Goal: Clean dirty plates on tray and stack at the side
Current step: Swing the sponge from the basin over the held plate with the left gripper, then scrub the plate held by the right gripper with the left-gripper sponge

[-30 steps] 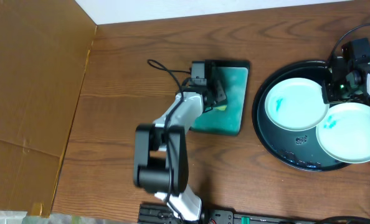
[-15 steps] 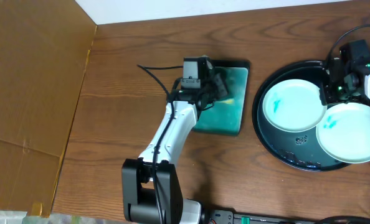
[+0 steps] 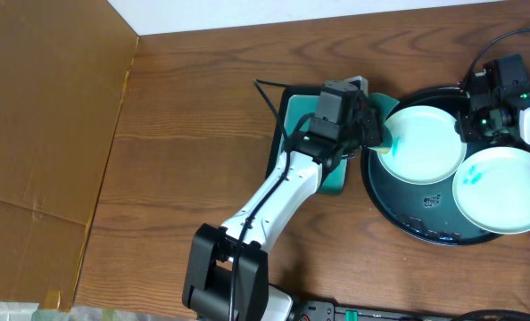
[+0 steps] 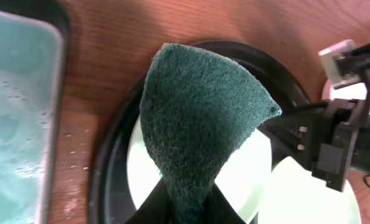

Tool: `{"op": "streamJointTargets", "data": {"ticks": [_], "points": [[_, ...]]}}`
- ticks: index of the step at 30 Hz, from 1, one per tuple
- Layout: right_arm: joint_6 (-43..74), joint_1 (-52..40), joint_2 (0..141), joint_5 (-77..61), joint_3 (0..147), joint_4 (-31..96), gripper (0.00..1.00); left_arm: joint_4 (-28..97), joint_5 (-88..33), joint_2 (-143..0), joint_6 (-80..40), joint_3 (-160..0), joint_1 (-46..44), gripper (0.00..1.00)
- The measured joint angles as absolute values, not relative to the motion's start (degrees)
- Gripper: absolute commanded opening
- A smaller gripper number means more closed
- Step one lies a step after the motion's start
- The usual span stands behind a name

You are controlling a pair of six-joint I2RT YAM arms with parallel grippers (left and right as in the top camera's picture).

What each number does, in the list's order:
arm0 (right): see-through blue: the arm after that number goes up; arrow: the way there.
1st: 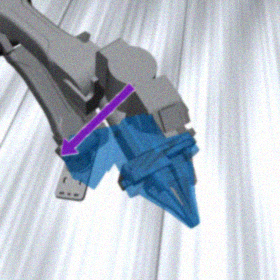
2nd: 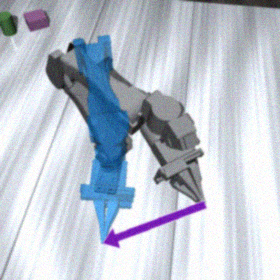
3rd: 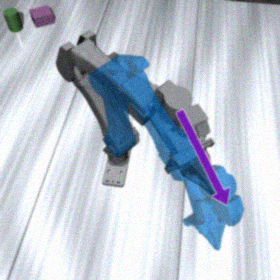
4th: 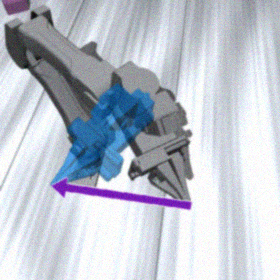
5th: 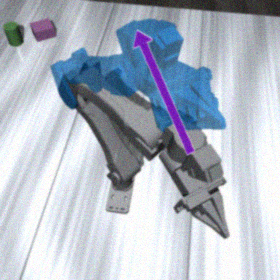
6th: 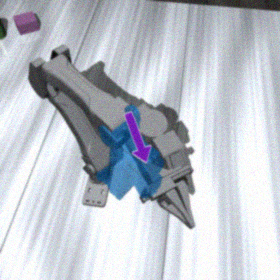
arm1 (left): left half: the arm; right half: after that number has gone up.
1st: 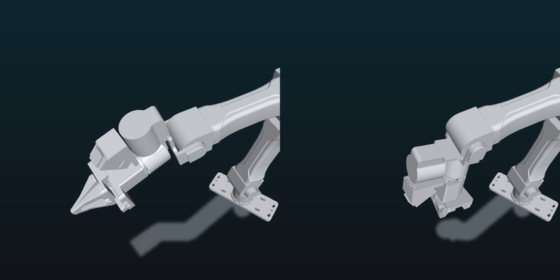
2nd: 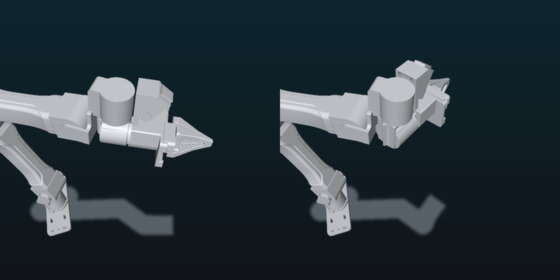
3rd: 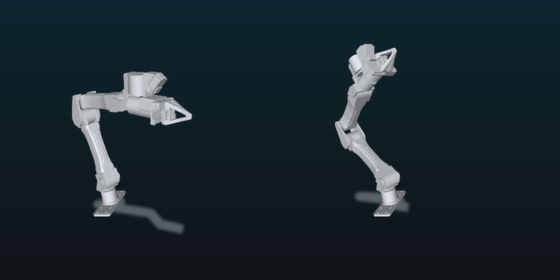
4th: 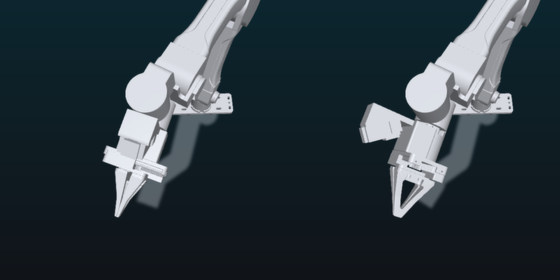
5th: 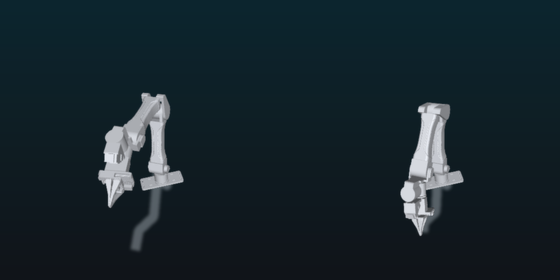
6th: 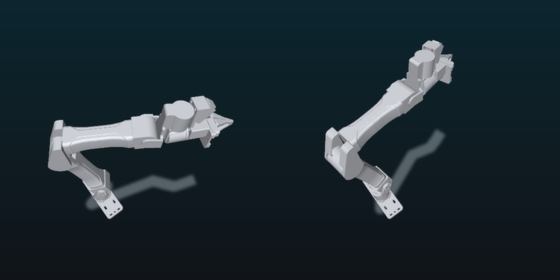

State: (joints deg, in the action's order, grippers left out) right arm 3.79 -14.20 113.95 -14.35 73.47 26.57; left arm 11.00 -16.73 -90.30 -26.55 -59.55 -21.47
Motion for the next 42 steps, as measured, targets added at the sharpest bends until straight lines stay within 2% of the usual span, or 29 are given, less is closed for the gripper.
{"op": "streamJointTargets", "data": {"ticks": [6,8,9,11,12,29,42], "points": [[6.31,-14.50,113.95,-13.74,73.43,31.07,0.36,8.16,-15.90,-90.35,-27.24,-59.55,-24.16,0.07],[7.55,-15.11,113.95,-13.58,73.38,32.42,0.33,7.40,-14.79,-90.54,-28.16,-59.55,-25.23,0.08],[8.14,-15.57,113.95,-13.56,73.30,32.56,0.27,6.92,-14.11,-90.87,-28.64,-59.55,-25.93,0.07],[8.69,-16.32,113.95,-13.54,72.97,32.18,0.05,5.13,-12.97,-92.16,-29.54,-59.55,-27.16,0.07],[8.93,-16.67,113.95,-13.34,72.73,31.86,0.01,4.08,-12.67,-92.99,-29.89,-59.55,-27.73,0.07],[11.79,-17.08,113.99,-12.80,72.23,29.32,0.01,-2.59,-8.05,-109.47,-36.45,-59.55,-30.06,0.07],[12.25,-17.30,113.99,-12.14,72.23,29.17,0.01,4.51,6.74,-107.63,-28.99,-60.27,-30.06,0.07]]}}
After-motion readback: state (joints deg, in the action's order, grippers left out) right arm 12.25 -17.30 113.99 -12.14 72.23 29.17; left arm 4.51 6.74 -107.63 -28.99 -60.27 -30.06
